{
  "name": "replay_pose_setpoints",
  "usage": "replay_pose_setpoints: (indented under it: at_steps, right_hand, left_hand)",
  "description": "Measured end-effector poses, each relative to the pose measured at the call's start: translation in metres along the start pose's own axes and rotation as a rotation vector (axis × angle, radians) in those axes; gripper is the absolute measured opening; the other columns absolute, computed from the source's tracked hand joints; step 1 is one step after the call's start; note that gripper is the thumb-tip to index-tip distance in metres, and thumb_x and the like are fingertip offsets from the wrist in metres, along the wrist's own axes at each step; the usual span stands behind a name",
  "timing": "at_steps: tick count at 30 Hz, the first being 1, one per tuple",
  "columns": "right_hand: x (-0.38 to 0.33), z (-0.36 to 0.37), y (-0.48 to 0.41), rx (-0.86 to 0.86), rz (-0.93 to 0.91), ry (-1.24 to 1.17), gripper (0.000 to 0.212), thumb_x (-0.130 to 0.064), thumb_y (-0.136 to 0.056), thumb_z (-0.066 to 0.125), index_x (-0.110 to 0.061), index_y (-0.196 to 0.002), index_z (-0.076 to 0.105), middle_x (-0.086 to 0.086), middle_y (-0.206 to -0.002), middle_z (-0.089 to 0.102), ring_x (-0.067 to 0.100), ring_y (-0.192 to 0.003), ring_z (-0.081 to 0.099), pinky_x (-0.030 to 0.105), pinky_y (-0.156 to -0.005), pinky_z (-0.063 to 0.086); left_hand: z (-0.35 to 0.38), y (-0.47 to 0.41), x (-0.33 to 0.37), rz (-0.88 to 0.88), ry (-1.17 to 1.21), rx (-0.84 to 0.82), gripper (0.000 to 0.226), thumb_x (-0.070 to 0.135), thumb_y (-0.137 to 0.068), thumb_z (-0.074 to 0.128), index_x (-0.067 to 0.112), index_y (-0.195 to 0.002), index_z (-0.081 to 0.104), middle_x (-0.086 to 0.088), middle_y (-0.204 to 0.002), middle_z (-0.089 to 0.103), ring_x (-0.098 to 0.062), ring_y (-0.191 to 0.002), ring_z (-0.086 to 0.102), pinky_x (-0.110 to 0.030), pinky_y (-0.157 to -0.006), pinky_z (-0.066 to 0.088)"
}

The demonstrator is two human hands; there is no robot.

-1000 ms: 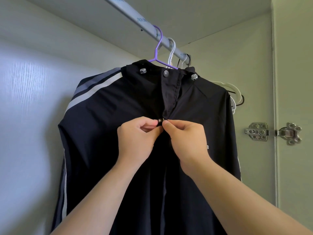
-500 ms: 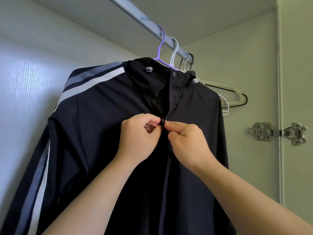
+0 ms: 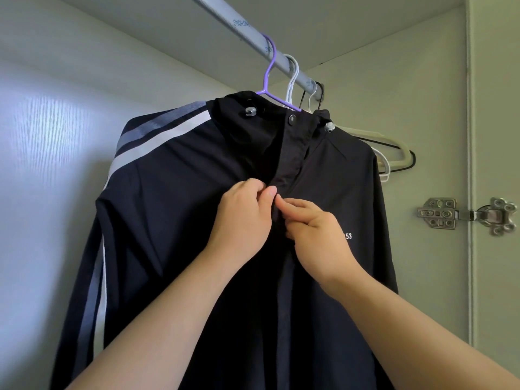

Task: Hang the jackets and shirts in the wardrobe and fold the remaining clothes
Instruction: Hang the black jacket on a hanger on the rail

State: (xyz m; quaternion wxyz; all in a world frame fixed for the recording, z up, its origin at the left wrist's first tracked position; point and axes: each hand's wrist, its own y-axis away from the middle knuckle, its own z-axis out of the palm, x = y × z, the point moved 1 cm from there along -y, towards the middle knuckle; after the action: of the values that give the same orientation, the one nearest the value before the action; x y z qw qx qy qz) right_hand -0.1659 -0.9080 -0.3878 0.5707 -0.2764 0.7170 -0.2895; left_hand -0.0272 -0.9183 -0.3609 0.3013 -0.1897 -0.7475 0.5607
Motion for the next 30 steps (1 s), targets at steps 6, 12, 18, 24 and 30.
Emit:
replay_pose_setpoints:
  at_steps: [6,12,18,24,30]
  right_hand:
    - [0.0,0.003,-0.002,0.019,0.102,-0.12,0.048,-0.008,-0.099,0.047,-0.043,-0.12,0.072,-0.018,-0.114,0.072,0.015,-0.108,0.066,0.042,-0.097,0.056]
    - [0.005,0.007,-0.003,-0.01,0.11,-0.114,0.044,-0.016,-0.102,0.048,-0.049,-0.125,0.067,-0.027,-0.121,0.066,0.0,-0.106,0.065,0.037,-0.099,0.056]
    - [0.037,0.013,0.022,0.092,0.28,-0.085,0.025,-0.021,-0.097,0.061,-0.041,-0.106,0.072,-0.02,-0.094,0.071,-0.003,-0.089,0.068,0.034,-0.093,0.058]
    - [0.113,0.028,0.095,0.024,0.512,0.05,0.018,-0.024,-0.096,0.061,-0.036,-0.104,0.07,-0.012,-0.095,0.072,0.006,-0.088,0.069,0.033,-0.086,0.06]
    - [0.201,0.044,0.182,-0.065,0.801,0.131,0.017,-0.019,-0.095,0.061,-0.031,-0.1,0.074,-0.005,-0.088,0.074,0.015,-0.081,0.071,0.039,-0.079,0.062]
  left_hand:
    - [0.007,-0.004,-0.003,-0.074,0.016,-0.005,0.034,0.024,-0.105,0.049,0.024,-0.073,0.04,0.009,-0.078,0.048,-0.009,-0.071,0.045,-0.021,-0.062,0.029]
    - [0.006,0.0,-0.007,-0.104,0.053,0.057,0.042,0.025,-0.104,0.054,0.033,-0.065,0.038,0.012,-0.069,0.049,-0.002,-0.066,0.049,-0.008,-0.062,0.036]
    - [0.008,0.037,-0.029,-0.322,0.237,-0.058,0.023,0.045,-0.102,0.051,0.028,-0.094,0.064,0.008,-0.084,0.067,-0.006,-0.081,0.064,-0.019,-0.07,0.047]
    - [0.028,0.163,-0.075,-0.539,0.247,-0.292,0.016,0.041,-0.101,0.054,0.032,-0.095,0.066,0.01,-0.085,0.07,-0.007,-0.08,0.068,-0.016,-0.07,0.051]
    - [0.053,0.292,-0.115,-0.822,0.212,-0.477,0.014,0.031,-0.099,0.06,0.027,-0.088,0.068,0.009,-0.08,0.071,-0.007,-0.075,0.069,-0.027,-0.073,0.054]
